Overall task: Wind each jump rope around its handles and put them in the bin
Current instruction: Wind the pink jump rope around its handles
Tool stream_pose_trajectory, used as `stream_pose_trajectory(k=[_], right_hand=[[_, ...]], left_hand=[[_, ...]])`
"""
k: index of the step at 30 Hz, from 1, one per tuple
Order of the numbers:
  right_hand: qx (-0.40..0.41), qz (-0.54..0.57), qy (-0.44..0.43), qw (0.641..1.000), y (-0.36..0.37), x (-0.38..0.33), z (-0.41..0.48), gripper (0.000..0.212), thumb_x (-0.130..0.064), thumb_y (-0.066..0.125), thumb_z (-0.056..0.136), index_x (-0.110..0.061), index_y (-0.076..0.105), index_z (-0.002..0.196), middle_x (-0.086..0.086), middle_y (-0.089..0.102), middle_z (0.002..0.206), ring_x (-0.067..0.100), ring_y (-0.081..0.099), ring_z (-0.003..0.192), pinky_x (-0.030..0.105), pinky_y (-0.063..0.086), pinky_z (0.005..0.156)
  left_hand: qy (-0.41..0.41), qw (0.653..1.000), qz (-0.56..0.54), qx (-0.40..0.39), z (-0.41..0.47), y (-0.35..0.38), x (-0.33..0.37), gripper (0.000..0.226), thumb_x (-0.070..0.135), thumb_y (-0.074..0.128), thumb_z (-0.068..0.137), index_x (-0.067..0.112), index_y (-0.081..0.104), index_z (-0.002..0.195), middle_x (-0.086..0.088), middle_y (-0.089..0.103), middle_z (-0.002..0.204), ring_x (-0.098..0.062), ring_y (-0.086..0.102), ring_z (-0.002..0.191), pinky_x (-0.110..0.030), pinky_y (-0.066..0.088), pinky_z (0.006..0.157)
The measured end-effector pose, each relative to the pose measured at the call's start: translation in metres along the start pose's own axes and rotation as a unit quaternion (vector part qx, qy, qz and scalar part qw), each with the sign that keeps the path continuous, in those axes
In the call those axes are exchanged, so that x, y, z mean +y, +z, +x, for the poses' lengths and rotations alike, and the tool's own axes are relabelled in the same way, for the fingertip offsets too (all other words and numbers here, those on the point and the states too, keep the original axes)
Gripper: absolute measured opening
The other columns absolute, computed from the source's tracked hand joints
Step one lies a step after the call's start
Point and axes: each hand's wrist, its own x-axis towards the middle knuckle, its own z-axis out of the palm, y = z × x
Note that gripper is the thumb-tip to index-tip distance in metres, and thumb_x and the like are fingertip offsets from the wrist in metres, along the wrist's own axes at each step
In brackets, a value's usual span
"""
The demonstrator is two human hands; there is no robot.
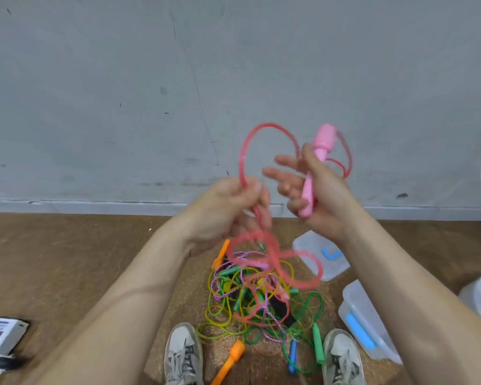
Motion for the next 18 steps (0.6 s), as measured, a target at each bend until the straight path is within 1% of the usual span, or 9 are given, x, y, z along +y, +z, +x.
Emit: stream_pose_trajectory(k=[2, 4, 6, 8, 9, 11, 14, 16, 18], right_hand=[[-0.098, -0.068, 0.078, 0.99, 0.002, 0.015, -0.007, 0.056, -0.057, 0.045, 0.088, -0.009, 0.064, 0.11, 0.016, 0.072, 0.094, 0.007, 0.047, 0.043, 0.011, 0.026, 0.029], [-0.168, -0.116, 0.122, 0.971, 0.011, 0.026, -0.015, 0.059, -0.059, 0.047, 0.079, -0.01, 0.066, 0.107, 0.014, 0.071, 0.082, 0.008, 0.045, 0.042, 0.011, 0.022, 0.03], [-0.184, -0.13, 0.118, 0.967, 0.016, 0.03, -0.018, 0.055, -0.055, 0.05, 0.078, -0.008, 0.065, 0.104, 0.007, 0.064, 0.066, 0.004, 0.037, 0.037, 0.014, 0.016, 0.033], [-0.167, -0.152, 0.077, 0.971, 0.016, 0.031, -0.016, 0.047, -0.046, 0.056, 0.08, -0.005, 0.065, 0.102, 0.001, 0.052, 0.057, 0.004, 0.028, 0.039, 0.015, 0.014, 0.032], [-0.15, -0.182, 0.051, 0.97, 0.015, 0.031, -0.015, 0.044, -0.044, 0.06, 0.079, -0.005, 0.066, 0.099, 0.001, 0.047, 0.057, 0.006, 0.026, 0.04, 0.017, 0.013, 0.032], [-0.118, -0.25, 0.015, 0.961, 0.016, 0.033, -0.013, 0.039, -0.043, 0.066, 0.076, -0.008, 0.069, 0.093, 0.002, 0.044, 0.057, 0.012, 0.022, 0.044, 0.02, 0.011, 0.035], [-0.104, -0.33, 0.005, 0.938, 0.02, 0.035, -0.012, 0.025, -0.041, 0.068, 0.083, -0.019, 0.064, 0.072, 0.001, 0.051, 0.055, 0.012, 0.025, 0.042, 0.019, 0.015, 0.037], [-0.101, -0.378, 0.008, 0.92, 0.022, 0.034, -0.011, 0.03, -0.042, 0.064, 0.089, -0.025, 0.064, 0.064, 0.001, 0.054, 0.053, 0.01, 0.029, 0.04, 0.022, 0.017, 0.04], [-0.105, -0.388, 0.009, 0.915, 0.023, 0.031, -0.012, 0.029, -0.043, 0.06, 0.091, -0.024, 0.066, 0.07, 0.0, 0.052, 0.051, 0.01, 0.029, 0.039, 0.02, 0.017, 0.04]], left_hand=[[0.076, 0.98, -0.148, 0.11, 0.004, -0.01, 0.009, 0.022, 0.022, 0.038, 0.099, 0.012, 0.051, 0.084, -0.005, 0.062, 0.059, -0.011, 0.057, 0.04, -0.017, 0.045, 0.038], [0.103, 0.953, -0.209, 0.196, 0.007, -0.021, 0.012, 0.023, 0.019, 0.037, 0.102, 0.011, 0.052, 0.085, -0.004, 0.064, 0.058, -0.009, 0.058, 0.04, -0.015, 0.048, 0.039], [0.098, 0.938, -0.222, 0.247, 0.007, -0.028, 0.011, 0.023, 0.019, 0.037, 0.102, 0.01, 0.053, 0.088, -0.005, 0.067, 0.059, -0.008, 0.058, 0.04, -0.015, 0.048, 0.04], [0.084, 0.934, -0.215, 0.272, 0.008, -0.031, 0.008, 0.021, 0.022, 0.039, 0.102, 0.01, 0.054, 0.093, -0.008, 0.07, 0.066, -0.01, 0.056, 0.04, -0.015, 0.044, 0.038], [0.072, 0.941, -0.177, 0.278, 0.008, -0.031, 0.007, 0.021, 0.026, 0.041, 0.102, 0.011, 0.055, 0.096, -0.008, 0.071, 0.072, -0.01, 0.054, 0.04, -0.016, 0.041, 0.036], [0.028, 0.964, -0.019, 0.265, 0.005, -0.032, 0.006, 0.028, 0.038, 0.044, 0.099, 0.013, 0.057, 0.102, -0.008, 0.069, 0.081, -0.009, 0.044, 0.04, -0.017, 0.03, 0.037], [-0.04, 0.971, 0.184, 0.147, -0.007, -0.036, 0.0, 0.037, 0.044, 0.05, 0.094, 0.012, 0.065, 0.107, 0.005, 0.056, 0.064, -0.006, 0.031, 0.04, -0.016, 0.019, 0.04], [-0.041, 0.969, 0.221, 0.104, -0.013, -0.039, -0.003, 0.027, 0.037, 0.054, 0.094, 0.016, 0.069, 0.103, 0.012, 0.051, 0.05, -0.007, 0.025, 0.04, -0.018, 0.017, 0.04], [-0.036, 0.969, 0.205, 0.136, -0.014, -0.044, -0.002, 0.026, 0.032, 0.055, 0.095, 0.014, 0.07, 0.105, 0.01, 0.047, 0.041, -0.008, 0.02, 0.041, -0.018, 0.015, 0.039]])
